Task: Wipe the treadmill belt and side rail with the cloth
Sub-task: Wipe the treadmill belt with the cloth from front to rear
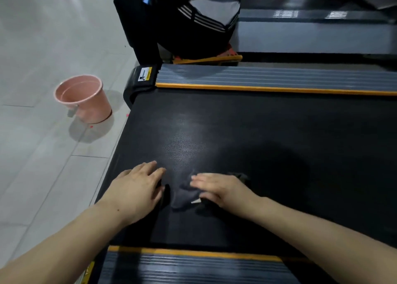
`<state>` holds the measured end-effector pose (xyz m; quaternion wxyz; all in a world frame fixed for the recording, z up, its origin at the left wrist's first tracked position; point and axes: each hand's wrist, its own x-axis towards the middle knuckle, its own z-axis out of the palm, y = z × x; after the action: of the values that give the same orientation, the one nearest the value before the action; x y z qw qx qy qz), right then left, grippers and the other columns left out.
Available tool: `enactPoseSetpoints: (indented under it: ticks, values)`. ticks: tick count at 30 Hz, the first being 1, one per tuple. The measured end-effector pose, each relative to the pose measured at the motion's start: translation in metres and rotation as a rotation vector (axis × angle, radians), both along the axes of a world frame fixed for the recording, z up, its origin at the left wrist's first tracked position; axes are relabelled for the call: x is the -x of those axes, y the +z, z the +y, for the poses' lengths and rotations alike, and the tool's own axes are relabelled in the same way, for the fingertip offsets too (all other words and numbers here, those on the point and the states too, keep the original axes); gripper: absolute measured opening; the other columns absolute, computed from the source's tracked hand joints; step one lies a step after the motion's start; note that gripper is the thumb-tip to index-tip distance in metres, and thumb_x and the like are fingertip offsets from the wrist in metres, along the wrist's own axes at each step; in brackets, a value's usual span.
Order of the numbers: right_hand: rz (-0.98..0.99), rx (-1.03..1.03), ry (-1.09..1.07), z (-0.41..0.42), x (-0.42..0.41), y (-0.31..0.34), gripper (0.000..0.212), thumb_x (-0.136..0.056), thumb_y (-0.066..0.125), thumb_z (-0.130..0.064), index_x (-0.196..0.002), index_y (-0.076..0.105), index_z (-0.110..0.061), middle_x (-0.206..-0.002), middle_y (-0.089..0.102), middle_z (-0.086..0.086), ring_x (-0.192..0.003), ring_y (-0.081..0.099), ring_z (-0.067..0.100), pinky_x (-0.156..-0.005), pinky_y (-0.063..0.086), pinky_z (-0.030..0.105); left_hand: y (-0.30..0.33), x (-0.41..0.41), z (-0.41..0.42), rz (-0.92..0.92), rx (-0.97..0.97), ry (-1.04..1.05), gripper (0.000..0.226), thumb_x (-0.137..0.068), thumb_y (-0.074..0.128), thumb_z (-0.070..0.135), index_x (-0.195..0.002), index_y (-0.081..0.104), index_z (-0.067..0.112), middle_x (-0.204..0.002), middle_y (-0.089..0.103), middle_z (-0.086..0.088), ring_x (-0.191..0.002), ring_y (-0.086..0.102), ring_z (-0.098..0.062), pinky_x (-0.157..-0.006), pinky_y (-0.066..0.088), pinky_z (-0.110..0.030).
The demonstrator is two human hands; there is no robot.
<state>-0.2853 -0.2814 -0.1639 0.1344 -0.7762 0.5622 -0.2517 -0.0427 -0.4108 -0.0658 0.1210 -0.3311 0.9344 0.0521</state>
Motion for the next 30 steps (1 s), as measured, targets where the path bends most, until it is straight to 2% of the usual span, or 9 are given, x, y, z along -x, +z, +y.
enactPoseSetpoints:
  ticks: [2, 5, 7, 9, 12, 18, 21, 26, 30]
  values:
    - [0.008, 0.003, 0.003, -0.022, 0.018, 0.001, 0.036, -0.095, 0.065, -0.029, -0.13, 0.065, -0.021, -0.138, 0.061, -0.004, -0.128, 0.057, 0.011, -0.109, 0.043, 0.027, -0.004, -0.002, -0.007, -0.054, 0.03, -0.117, 0.05, -0.092, 0.048, 0.047, -0.138, 0.056, 0.028, -0.147, 0.054, -0.001, -0.134, 0.053, -0.021, -0.104, 0.048, -0.041]
    - [0.02, 0.086, -0.326, -0.088, 0.056, 0.004, 0.036, -0.091, 0.068, -0.026, -0.126, 0.068, -0.019, -0.132, 0.066, 0.001, -0.123, 0.062, 0.016, -0.106, 0.047, 0.034, -0.008, -0.011, -0.011, -0.094, 0.045, -0.166, 0.051, -0.082, 0.042, 0.05, -0.118, 0.069, 0.026, -0.124, 0.07, -0.002, -0.111, 0.069, -0.023, -0.084, 0.06, -0.04]
    - [0.003, 0.078, -0.563, -0.125, 0.072, 0.008, 0.035, -0.092, 0.066, -0.024, -0.127, 0.068, -0.02, -0.133, 0.065, 0.002, -0.125, 0.06, 0.019, -0.108, 0.044, 0.034, -0.011, -0.018, -0.013, -0.093, 0.046, -0.171, 0.053, -0.084, 0.04, 0.051, -0.123, 0.067, 0.029, -0.128, 0.068, 0.001, -0.115, 0.067, -0.021, -0.087, 0.059, -0.04]
    - [0.029, 0.07, -0.645, -0.136, 0.07, 0.008, 0.036, -0.093, 0.065, -0.023, -0.129, 0.066, -0.022, -0.135, 0.064, 0.0, -0.128, 0.058, 0.018, -0.11, 0.043, 0.035, -0.02, -0.023, -0.022, -0.056, 0.01, -0.145, 0.053, -0.093, 0.04, 0.052, -0.139, 0.054, 0.033, -0.147, 0.053, 0.003, -0.135, 0.052, -0.019, -0.104, 0.049, -0.04]
    - [0.024, 0.137, -0.465, -0.104, 0.042, 0.006, 0.037, -0.09, 0.071, -0.02, -0.127, 0.068, -0.017, -0.133, 0.065, 0.002, -0.124, 0.06, 0.016, -0.107, 0.046, 0.034, -0.026, -0.027, -0.034, -0.099, -0.095, -0.105, 0.059, -0.098, 0.037, 0.056, -0.153, 0.035, 0.035, -0.163, 0.029, 0.003, -0.151, 0.026, -0.02, -0.119, 0.032, -0.038]
    - [-0.037, 0.034, 0.053, -0.023, -0.011, 0.001, 0.033, -0.099, 0.063, -0.028, -0.13, 0.066, -0.017, -0.139, 0.06, -0.003, -0.13, 0.055, 0.01, -0.11, 0.042, 0.026, -0.033, -0.035, -0.04, -0.145, -0.136, -0.038, 0.091, -0.073, -0.001, 0.07, -0.156, 0.022, 0.04, -0.169, 0.01, 0.005, -0.156, 0.004, -0.016, -0.124, 0.018, -0.04]
    - [0.023, 0.088, -0.078, -0.089, 0.023, -0.001, 0.034, -0.095, 0.068, -0.024, -0.128, 0.067, -0.017, -0.135, 0.064, 0.0, -0.127, 0.058, 0.012, -0.11, 0.042, 0.025, -0.036, -0.043, -0.046, -0.16, -0.134, 0.02, 0.093, -0.07, -0.003, 0.069, -0.157, 0.013, 0.042, -0.169, 0.002, 0.007, -0.156, 0.003, -0.019, -0.124, 0.017, -0.041]
    - [-0.029, 0.05, -0.618, -0.203, 0.047, 0.01, 0.035, -0.091, 0.068, -0.027, -0.127, 0.068, -0.026, -0.132, 0.066, -0.002, -0.123, 0.061, 0.02, -0.107, 0.045, 0.034, -0.043, -0.055, -0.058, -0.125, -0.198, 0.067, 0.082, -0.079, 0.01, 0.072, -0.157, 0.007, 0.047, -0.168, -0.009, 0.015, -0.155, -0.006, -0.013, -0.125, 0.015, -0.042]
    - [-0.037, 0.119, -0.426, -0.16, 0.001, 0.005, 0.033, -0.09, 0.07, -0.026, -0.122, 0.071, -0.019, -0.129, 0.068, 0.0, -0.123, 0.062, 0.016, -0.108, 0.044, 0.032, -0.043, -0.053, -0.065, -0.128, -0.2, 0.101, 0.071, -0.097, 0.031, 0.063, -0.159, 0.004, 0.041, -0.167, -0.009, 0.016, -0.155, -0.004, -0.012, -0.124, 0.018, -0.044]
